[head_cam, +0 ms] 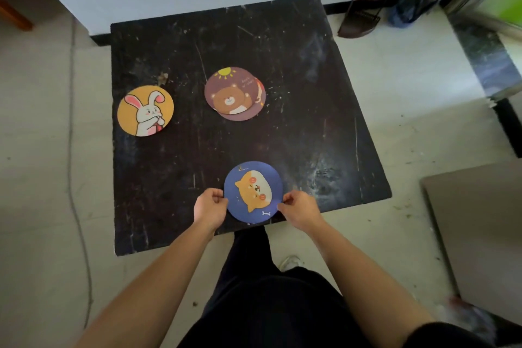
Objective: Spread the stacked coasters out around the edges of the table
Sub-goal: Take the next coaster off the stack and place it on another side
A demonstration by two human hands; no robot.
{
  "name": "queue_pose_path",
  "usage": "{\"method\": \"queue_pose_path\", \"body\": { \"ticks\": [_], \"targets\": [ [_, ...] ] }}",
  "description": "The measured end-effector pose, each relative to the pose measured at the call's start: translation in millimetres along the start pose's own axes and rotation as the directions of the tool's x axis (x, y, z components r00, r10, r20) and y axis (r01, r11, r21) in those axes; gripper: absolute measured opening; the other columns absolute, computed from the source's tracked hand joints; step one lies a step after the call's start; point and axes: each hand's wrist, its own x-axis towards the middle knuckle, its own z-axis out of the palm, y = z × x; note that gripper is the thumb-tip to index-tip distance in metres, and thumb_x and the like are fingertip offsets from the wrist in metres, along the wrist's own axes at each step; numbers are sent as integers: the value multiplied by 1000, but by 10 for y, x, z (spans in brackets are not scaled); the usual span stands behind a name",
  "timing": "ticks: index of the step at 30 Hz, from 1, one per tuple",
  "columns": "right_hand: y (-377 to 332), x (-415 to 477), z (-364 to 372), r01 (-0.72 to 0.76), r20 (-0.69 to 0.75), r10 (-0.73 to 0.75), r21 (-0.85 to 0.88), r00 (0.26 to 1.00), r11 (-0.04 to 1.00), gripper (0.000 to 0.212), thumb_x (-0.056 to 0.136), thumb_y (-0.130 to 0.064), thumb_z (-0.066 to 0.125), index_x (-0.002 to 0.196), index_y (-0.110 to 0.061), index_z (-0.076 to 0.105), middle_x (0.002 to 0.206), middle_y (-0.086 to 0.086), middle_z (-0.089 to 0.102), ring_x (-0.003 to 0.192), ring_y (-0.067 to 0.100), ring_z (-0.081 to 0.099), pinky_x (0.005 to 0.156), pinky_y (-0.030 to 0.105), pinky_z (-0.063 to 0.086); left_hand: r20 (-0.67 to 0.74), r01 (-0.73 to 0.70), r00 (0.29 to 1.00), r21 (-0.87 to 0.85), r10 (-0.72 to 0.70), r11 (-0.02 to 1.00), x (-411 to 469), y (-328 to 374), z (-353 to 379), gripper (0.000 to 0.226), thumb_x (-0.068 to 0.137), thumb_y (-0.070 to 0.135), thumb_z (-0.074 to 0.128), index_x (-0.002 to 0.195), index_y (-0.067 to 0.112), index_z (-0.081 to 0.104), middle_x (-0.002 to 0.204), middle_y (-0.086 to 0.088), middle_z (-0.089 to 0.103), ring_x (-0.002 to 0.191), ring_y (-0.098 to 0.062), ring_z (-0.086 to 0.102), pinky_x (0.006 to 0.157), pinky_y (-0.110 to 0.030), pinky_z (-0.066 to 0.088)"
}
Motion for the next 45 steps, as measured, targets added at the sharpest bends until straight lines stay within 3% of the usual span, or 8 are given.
{"method": "queue_pose_path", "body": {
  "ticks": [4,6,9,14,19,23,39,45],
  "targets": [
    [7,-6,-45,-20,81,38,-209,996,978,31,84,-29,53,56,-17,45,58,2,52,62,26,53,53,31,35,27,-157,988,235,155,959,123,141,-56,14,88,14,55,99,20,62,82,1,65,82,-24,62,62,-30,42],
    [-47,29,-87,-11,19,16,-249,1000,968,13,87,-33,53,82,-22,59,88,3,65,86,28,62,64,31,41,57,-222,975,310,215,924,197,253,-69,17,89,15,52,101,21,62,89,-3,67,85,-27,62,65,-32,43],
    [-140,143,-149,51,-63,-69,-254,996,966,38,92,-34,56,126,-20,51,123,7,53,108,31,59,82,38,46,68,-244,969,402,237,882,262,429,-57,32,91,22,57,123,17,59,111,-10,65,96,-31,63,78,-40,52],
    [-381,350,-227,176,-47,-199,-304,979,936,55,94,-31,55,144,-16,37,137,13,42,116,37,55,88,46,48,15,83,995,467,-102,881,94,503,18,62,86,40,64,131,5,41,128,-19,57,113,-40,59,86,-41,52],
    [-506,453,-245,194,45,-190,-328,981,925,56,95,-27,50,149,-21,35,139,16,39,117,41,52,93,49,46,42,298,953,53,-301,953,-14,419,185,52,81,23,60,124,-3,45,126,-28,57,108,-42,63,80,-51,57],
    [-350,395,-227,144,33,-140,-198,990,970,44,94,-19,51,137,-16,44,128,17,50,104,40,57,81,41,47,20,147,989,59,-148,987,44,442,145,34,81,18,56,113,5,60,124,-21,57,96,-36,62,62,-34,45],
    [-232,241,-168,66,74,-47,-288,996,955,32,87,-26,55,117,-16,47,105,9,65,88,30,62,66,35,46,52,27,998,283,-43,959,198,412,21,45,90,26,56,134,17,50,135,-15,43,113,-34,54,92,-49,53],
    [-852,540,-882,213,-236,-351,-463,906,860,47,95,-38,52,135,-13,47,130,15,53,117,38,53,89,47,47,-14,-353,900,561,435,749,482,1075,-361,49,98,38,45,142,17,42,148,-13,38,134,-34,37,104,-52,38]
  ]
}}
